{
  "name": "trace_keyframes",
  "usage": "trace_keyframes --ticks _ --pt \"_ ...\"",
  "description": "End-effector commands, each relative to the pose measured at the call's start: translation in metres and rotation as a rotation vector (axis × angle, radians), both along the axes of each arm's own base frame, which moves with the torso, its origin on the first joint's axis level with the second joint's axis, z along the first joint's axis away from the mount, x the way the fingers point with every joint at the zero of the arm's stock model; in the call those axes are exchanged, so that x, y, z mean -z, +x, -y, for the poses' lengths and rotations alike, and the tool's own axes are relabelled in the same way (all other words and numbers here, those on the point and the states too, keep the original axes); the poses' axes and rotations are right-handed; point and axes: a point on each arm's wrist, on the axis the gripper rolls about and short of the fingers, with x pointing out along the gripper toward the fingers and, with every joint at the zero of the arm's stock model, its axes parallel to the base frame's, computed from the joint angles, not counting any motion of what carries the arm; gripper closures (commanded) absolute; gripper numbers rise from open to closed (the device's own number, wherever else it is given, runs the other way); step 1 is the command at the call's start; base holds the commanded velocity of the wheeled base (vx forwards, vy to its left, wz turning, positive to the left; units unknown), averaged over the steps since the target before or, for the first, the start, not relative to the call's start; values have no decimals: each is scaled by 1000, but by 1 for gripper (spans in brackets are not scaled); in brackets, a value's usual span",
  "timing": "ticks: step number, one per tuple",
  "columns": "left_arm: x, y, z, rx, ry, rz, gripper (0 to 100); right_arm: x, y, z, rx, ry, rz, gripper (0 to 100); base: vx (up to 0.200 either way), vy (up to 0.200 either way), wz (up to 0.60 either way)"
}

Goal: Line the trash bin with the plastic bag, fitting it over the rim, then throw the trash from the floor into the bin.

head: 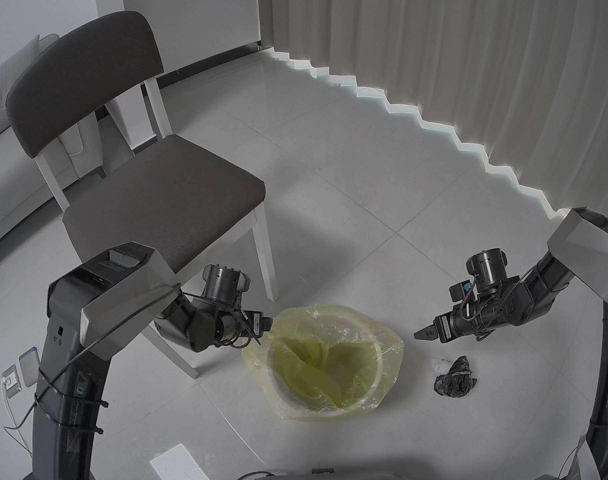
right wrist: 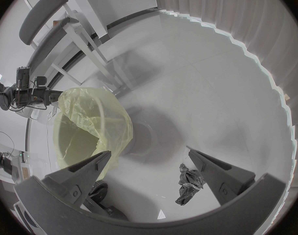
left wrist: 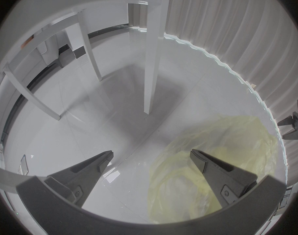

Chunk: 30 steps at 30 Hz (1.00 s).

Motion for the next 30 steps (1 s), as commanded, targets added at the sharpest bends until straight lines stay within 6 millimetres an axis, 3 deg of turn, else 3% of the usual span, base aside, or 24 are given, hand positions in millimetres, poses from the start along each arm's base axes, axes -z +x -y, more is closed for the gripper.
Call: trace_keyframes --ticks 1,7,10,15,18,23,30 --pt "14 23 13 13 20 -37 0 -13 -6 12 16 -5 18 0 0 0 0" --pt "8 30 15 3 23 -61 0 -4 -7 14 9 -8 -3 0 0 0 0" --pt "-8 31 9 -17 4 -40 0 -5 -7 10 -1 -5 1 0 0 0 0" --pt "-59 22 0 -56 -66 21 0 5 -3 -14 -54 1 -3 0 0 0 0" --pt "-73 15 1 -52 -76 34 0 13 -1 -30 -86 3 -15 0 0 0 0" --pt "-75 1 1 -44 -76 39 0 30 0 -53 -126 2 -42 0 0 0 0" --pt "-73 -27 -1 11 -100 67 0 46 16 -59 -103 -45 -46 0 0 0 0"
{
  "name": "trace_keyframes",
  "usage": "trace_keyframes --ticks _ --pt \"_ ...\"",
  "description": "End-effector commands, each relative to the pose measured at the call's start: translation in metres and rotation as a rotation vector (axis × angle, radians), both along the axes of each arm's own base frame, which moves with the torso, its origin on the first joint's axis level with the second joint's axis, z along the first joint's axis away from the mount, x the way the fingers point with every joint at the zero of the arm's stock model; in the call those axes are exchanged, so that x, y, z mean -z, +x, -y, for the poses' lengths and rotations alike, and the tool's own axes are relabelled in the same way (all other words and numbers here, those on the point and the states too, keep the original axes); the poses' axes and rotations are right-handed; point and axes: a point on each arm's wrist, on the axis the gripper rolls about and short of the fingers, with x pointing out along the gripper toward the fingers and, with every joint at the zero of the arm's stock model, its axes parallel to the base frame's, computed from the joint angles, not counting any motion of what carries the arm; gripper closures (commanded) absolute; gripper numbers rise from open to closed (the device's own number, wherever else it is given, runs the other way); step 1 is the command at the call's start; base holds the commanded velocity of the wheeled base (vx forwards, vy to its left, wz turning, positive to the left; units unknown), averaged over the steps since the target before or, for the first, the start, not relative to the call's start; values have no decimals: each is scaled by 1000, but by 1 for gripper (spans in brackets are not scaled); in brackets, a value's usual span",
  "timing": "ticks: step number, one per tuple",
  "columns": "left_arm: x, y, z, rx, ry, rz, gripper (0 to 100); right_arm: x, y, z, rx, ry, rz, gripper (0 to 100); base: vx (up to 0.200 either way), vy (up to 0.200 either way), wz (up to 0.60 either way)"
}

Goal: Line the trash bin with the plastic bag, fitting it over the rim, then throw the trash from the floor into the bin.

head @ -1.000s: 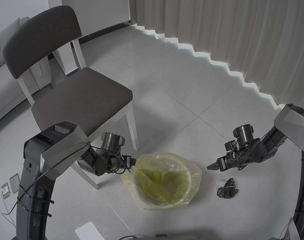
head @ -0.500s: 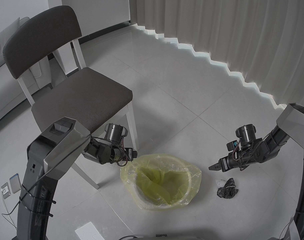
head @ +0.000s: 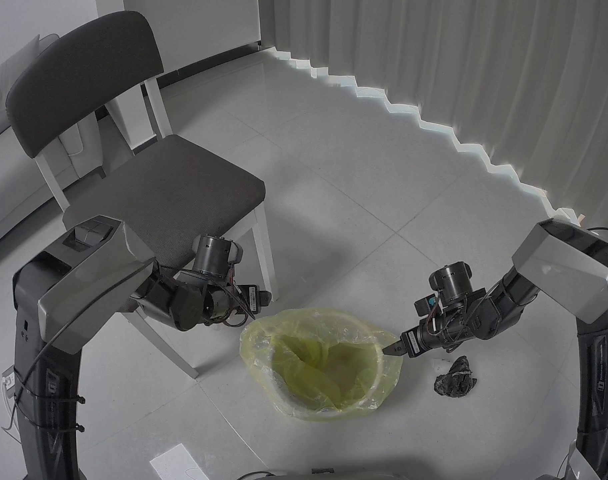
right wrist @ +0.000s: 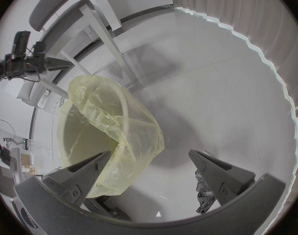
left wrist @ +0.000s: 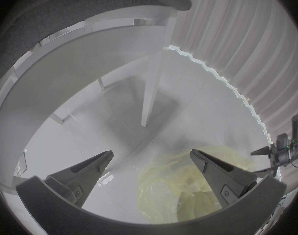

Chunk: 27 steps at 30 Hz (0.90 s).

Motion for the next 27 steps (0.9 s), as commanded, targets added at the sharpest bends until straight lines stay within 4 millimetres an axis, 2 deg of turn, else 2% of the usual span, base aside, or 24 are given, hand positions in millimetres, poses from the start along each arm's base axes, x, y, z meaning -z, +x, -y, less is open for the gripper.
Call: trace_keyframes --ticks 1,5,11,25,27 --pt "-12 -22 0 49 -23 29 0 21 11 -7 13 -44 -26 0 0 0 0" --pt "-9 -36 9 137 -40 49 0 17 22 -5 52 -103 -61 0 0 0 0" --pt "2 -43 24 223 -6 34 0 17 29 -5 59 -163 -84 0 0 0 0" --pt "29 -35 40 351 75 22 0 15 31 -8 37 -196 -114 0 0 0 0" --pt "38 -29 44 355 78 13 0 15 31 -8 37 -196 -114 0 0 0 0"
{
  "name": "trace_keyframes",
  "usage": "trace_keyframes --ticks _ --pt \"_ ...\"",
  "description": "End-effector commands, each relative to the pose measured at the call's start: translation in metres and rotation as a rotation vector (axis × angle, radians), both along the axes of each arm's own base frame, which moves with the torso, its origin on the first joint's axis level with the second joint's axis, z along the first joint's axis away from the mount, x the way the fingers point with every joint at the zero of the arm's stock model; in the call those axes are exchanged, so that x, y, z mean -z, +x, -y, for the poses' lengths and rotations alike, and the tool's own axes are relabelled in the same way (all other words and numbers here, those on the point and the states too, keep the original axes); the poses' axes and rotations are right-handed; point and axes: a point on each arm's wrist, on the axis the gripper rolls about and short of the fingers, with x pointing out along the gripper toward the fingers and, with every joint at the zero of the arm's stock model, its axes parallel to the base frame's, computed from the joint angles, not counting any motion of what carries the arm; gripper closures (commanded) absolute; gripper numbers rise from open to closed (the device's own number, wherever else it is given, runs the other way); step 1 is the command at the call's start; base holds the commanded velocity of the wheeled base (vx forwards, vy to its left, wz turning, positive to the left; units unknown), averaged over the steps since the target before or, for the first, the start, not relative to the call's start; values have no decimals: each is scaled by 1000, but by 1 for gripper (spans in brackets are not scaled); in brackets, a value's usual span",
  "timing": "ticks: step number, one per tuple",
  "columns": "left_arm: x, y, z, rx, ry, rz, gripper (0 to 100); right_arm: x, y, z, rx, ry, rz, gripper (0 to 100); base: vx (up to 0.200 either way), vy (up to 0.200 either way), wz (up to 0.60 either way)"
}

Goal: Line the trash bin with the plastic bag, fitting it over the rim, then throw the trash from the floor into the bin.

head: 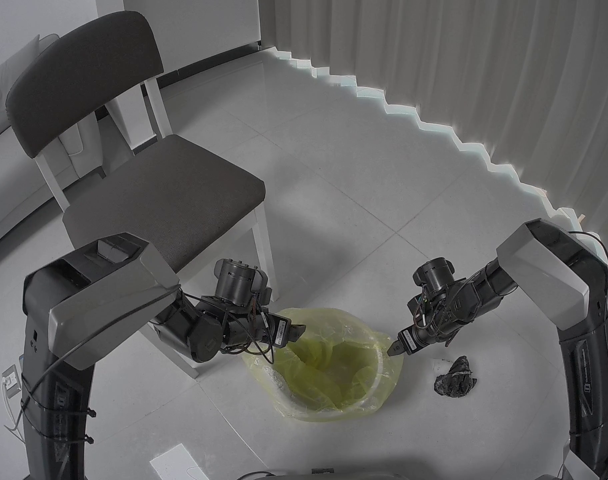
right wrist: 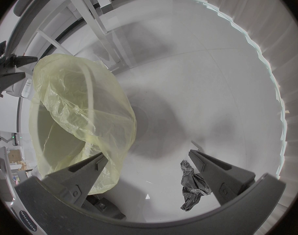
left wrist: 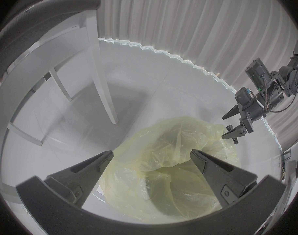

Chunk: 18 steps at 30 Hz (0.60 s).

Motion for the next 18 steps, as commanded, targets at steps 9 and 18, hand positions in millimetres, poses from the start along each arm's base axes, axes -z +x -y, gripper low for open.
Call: trace_keyframes --ticks 9,18 --pt "32 43 17 -20 26 -40 0 0 -1 0 7 -18 7 0 0 0 0" --pt "53 80 28 -50 43 -49 0 -2 -2 0 9 -22 8 0 0 0 0"
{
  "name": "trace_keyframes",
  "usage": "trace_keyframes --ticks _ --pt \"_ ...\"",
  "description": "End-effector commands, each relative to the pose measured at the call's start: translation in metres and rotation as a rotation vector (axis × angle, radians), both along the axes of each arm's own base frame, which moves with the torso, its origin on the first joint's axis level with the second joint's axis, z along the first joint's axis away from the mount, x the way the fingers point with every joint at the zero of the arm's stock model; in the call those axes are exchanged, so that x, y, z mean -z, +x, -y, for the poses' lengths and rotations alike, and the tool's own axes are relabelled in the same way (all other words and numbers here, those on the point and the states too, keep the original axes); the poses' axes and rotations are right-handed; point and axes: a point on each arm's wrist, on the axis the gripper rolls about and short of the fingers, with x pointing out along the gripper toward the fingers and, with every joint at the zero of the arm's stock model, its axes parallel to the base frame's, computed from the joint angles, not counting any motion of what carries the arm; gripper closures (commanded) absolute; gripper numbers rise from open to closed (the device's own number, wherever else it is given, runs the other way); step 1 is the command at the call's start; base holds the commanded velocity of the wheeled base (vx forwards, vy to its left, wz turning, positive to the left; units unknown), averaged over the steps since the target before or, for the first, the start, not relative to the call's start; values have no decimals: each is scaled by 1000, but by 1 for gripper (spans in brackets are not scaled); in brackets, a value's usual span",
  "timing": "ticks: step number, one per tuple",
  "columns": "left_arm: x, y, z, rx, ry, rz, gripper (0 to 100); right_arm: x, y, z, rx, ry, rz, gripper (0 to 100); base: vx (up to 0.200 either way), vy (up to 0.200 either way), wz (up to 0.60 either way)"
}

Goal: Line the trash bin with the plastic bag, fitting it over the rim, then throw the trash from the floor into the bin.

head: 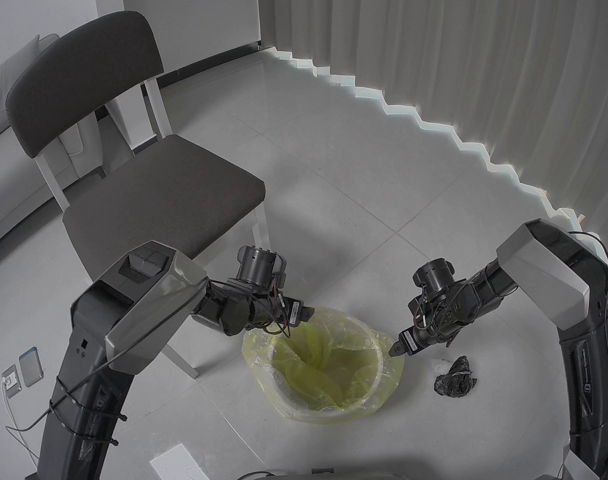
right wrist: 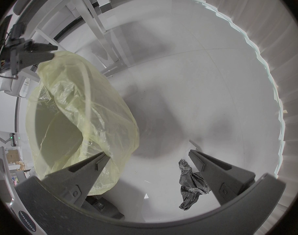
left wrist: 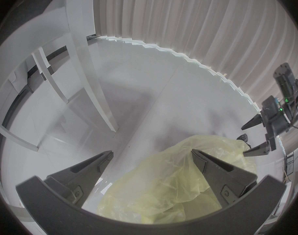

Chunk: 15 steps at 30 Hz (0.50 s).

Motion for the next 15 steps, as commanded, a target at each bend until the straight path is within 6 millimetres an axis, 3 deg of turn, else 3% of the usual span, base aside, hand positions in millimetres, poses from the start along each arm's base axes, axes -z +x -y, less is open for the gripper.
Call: trace_keyframes --ticks 1,7,11,15 --pt "35 20 5 -23 27 -57 0 -3 -1 0 0 0 6 0 0 0 0" --pt "35 38 6 -44 44 -73 0 -7 0 0 0 3 17 0 0 0 0" --pt "38 40 4 -72 54 -79 0 -6 0 1 4 1 9 0 0 0 0" --pt "0 44 0 -148 -48 -50 0 -3 0 8 17 -2 -1 0 0 0 0"
